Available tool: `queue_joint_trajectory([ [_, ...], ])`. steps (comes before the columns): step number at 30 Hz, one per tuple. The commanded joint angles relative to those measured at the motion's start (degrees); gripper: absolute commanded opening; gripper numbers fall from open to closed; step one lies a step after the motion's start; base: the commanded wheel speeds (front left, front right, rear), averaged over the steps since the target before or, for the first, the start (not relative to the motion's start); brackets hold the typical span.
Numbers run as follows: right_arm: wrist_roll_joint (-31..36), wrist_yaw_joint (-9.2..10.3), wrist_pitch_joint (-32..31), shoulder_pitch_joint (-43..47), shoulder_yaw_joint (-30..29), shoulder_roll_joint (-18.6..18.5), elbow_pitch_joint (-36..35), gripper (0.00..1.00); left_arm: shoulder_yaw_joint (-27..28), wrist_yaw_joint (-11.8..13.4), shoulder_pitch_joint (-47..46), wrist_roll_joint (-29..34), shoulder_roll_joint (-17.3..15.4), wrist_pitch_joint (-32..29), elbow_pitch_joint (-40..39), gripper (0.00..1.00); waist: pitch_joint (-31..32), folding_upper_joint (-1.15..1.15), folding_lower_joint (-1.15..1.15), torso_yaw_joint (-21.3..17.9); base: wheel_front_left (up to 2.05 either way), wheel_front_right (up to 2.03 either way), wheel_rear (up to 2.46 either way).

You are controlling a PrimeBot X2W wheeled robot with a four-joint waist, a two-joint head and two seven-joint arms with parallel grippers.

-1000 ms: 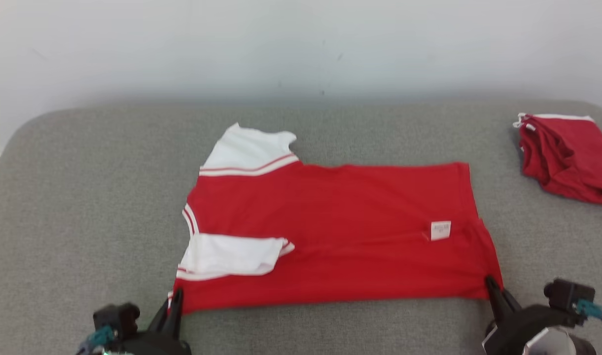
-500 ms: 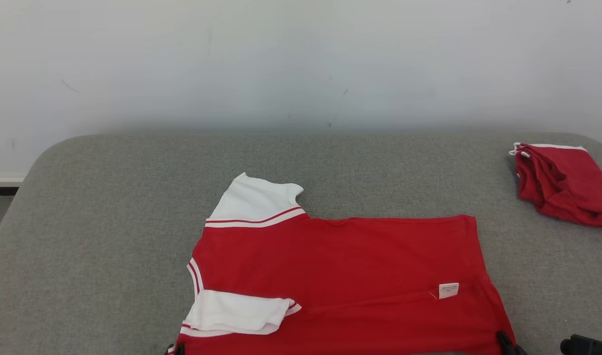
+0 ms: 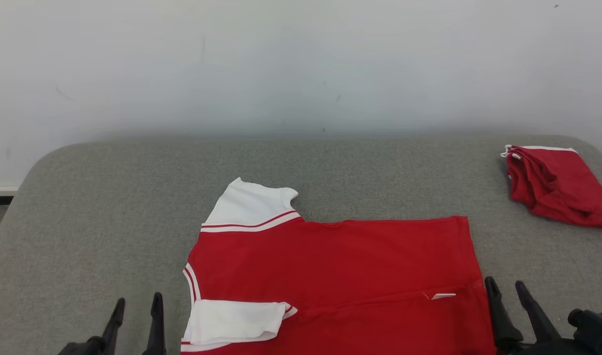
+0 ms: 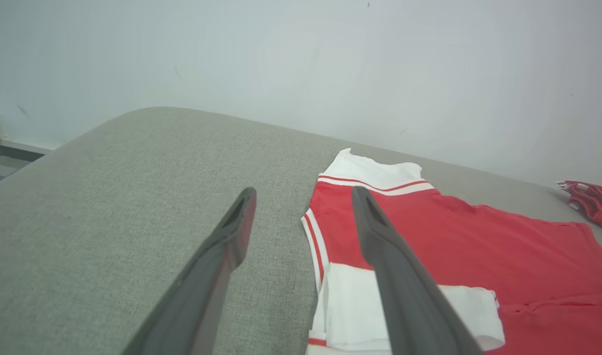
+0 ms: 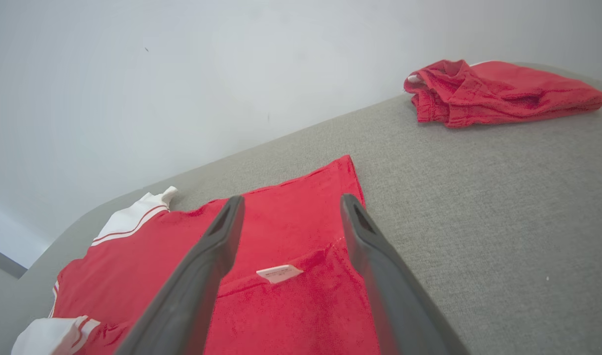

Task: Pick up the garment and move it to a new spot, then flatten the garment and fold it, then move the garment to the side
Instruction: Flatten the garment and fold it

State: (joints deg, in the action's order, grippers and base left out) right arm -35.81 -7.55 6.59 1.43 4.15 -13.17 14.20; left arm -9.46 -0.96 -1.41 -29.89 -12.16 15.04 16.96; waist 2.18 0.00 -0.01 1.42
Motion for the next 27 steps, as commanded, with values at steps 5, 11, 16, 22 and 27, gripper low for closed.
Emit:
queue_joint_trajectory([
  [5,3.12,0.14,3.38,1.44,-1.4,2.01,-3.57,1.0,2.23,1.81,2.25,6.56,-0.44,0.16,-6.02,1.0,0.6,0.0,0.01,-0.38,0.0,0.0,0.0],
  [11,5.09,0.14,5.09,3.21,-2.37,3.85,-5.81,1.0,3.84,2.72,4.26,10.97,-0.1,0.16,-9.56,1.0,1.0,0.0,0.01,-0.49,0.0,0.0,0.0],
  [16,6.95,0.14,6.18,4.84,-2.44,5.26,-6.66,1.0,4.66,2.89,6.17,12.05,0.29,0.17,-10.34,1.0,1.2,0.0,0.01,-0.58,0.0,0.0,0.0],
  [22,10.61,0.14,7.2,5.98,-1.97,6.15,-7.9,1.0,4.99,2.92,7.36,13.0,0.42,0.16,-9.81,1.0,1.34,0.0,0.01,-0.43,0.0,0.0,0.0],
  [27,14.24,0.14,7.67,6.73,-1.52,6.49,-9.1,1.0,4.86,3.12,7.4,14.04,0.3,0.16,-9.27,1.0,1.35,0.0,0.01,-0.1,0.0,0.0,0.0],
])
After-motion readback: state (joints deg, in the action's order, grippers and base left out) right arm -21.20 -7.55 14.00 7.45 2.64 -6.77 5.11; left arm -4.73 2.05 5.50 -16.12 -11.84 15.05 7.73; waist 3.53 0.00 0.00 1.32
